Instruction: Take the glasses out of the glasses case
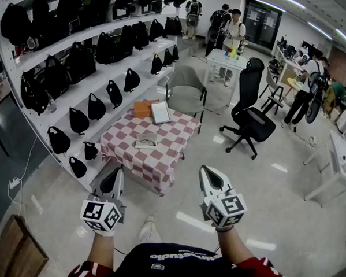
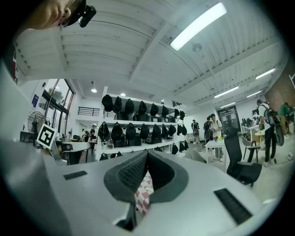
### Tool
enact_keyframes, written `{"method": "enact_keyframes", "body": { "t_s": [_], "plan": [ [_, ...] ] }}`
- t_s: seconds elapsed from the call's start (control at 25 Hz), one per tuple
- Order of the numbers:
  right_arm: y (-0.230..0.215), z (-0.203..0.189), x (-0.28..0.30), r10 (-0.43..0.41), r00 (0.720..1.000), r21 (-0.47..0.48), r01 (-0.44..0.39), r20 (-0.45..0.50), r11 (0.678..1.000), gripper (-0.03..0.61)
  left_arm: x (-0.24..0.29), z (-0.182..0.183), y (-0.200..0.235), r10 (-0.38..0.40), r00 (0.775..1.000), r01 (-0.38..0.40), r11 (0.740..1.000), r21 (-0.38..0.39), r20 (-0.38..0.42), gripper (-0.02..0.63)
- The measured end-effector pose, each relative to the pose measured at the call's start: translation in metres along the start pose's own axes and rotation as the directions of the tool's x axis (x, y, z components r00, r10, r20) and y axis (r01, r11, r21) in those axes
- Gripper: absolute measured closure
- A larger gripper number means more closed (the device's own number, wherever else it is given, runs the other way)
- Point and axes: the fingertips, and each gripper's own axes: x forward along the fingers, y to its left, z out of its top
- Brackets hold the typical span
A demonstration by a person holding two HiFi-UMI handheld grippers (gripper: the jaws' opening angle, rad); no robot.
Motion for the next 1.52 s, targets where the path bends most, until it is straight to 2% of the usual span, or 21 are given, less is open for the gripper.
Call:
{"method": "enact_keyframes", "body": {
  "t_s": [1.12,1.52],
  "plan": [
    [0.003,0.002,-0.02,0.011,1.0,0.007,-0.011,0.015,1.0,0.586,-0.009,0.004,-0.022,-0.015,1.0,0.016,1.0,0.019,-0.009,0.607],
    [0.005,0.001,-0.018,0.02,1.0,0.017,-0.02,0.003,1.0,0.584,-0.009,-0.002,-0.02,-0.008,1.0,0.008,1.0,-0.001,-0.013,0.607]
  ]
}}
